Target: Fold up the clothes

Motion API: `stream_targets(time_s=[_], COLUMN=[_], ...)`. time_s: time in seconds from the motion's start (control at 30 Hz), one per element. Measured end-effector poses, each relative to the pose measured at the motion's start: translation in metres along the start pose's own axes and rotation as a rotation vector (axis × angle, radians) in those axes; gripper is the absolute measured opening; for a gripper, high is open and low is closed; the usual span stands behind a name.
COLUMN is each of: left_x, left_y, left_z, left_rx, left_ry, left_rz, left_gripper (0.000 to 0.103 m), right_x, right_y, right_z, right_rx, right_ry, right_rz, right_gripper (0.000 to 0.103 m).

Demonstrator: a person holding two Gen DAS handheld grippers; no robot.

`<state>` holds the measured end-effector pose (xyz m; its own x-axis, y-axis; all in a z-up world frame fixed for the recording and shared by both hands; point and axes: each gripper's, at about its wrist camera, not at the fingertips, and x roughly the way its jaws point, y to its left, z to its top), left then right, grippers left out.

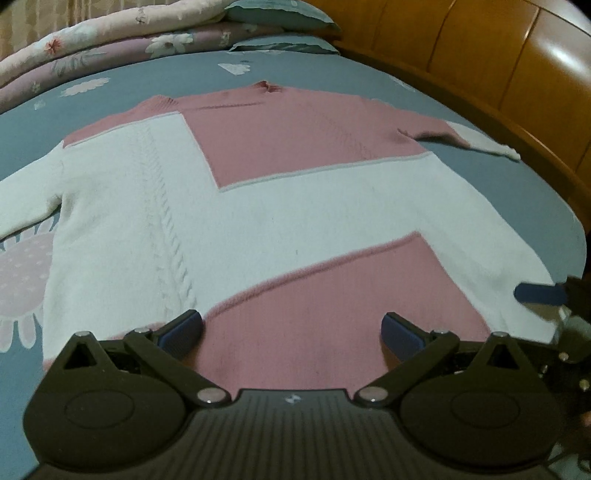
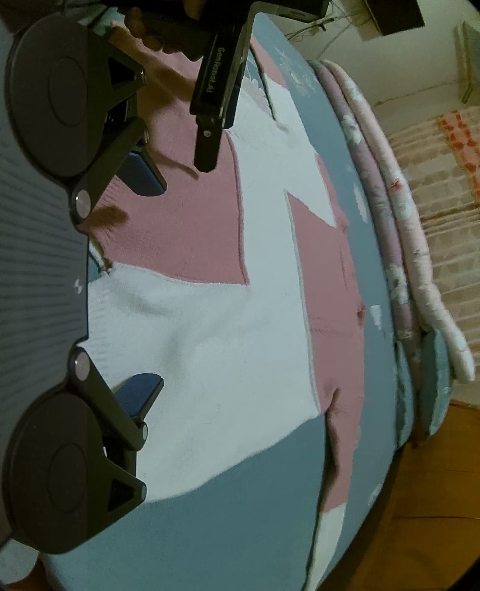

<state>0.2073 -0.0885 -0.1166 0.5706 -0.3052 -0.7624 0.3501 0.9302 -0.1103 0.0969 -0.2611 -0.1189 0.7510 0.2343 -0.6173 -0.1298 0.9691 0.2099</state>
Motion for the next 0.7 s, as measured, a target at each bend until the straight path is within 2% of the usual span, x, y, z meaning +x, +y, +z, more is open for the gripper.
stream_targets(time_s=[0.2, 0.4, 0.5, 0.6, 0.7], left_x=[0.002, 0.006, 0.004, 0.001, -0.010], left_y=[-0.008, -0.021, -0.021, -0.015, -0.002], left_z=[-0.003, -0.005, -0.007, -0.001, 0.007], left_rx=[0.023, 0.034, 0.042, 0.044, 0.002], left_ry=[0.004, -0.008, -0.014, 0.017, 0.032], left_rz=[0.043, 0.113, 0.111, 0.081, 0.038], left_gripper=[0.102, 0.103, 0.103, 0.102, 0.102], right_x=[-0.007, -0.009, -0.010, -0.008, -0.005], right_y=[-0.003, -0.015, -0.021, -0.025, -0.027], right_z=[-0.007, -0.008, -0.009, -0.009, -0.009], right_rx=[-0.009, 0.070, 0.109, 0.136, 0.152], right_ry=[-0.086, -0.121, -0.139, -0.139, -0.136], right_rz=[0.045, 0.060, 0.078, 0.092, 0.102], right_gripper=[0.103, 0.103, 0.103, 0.103, 0.103])
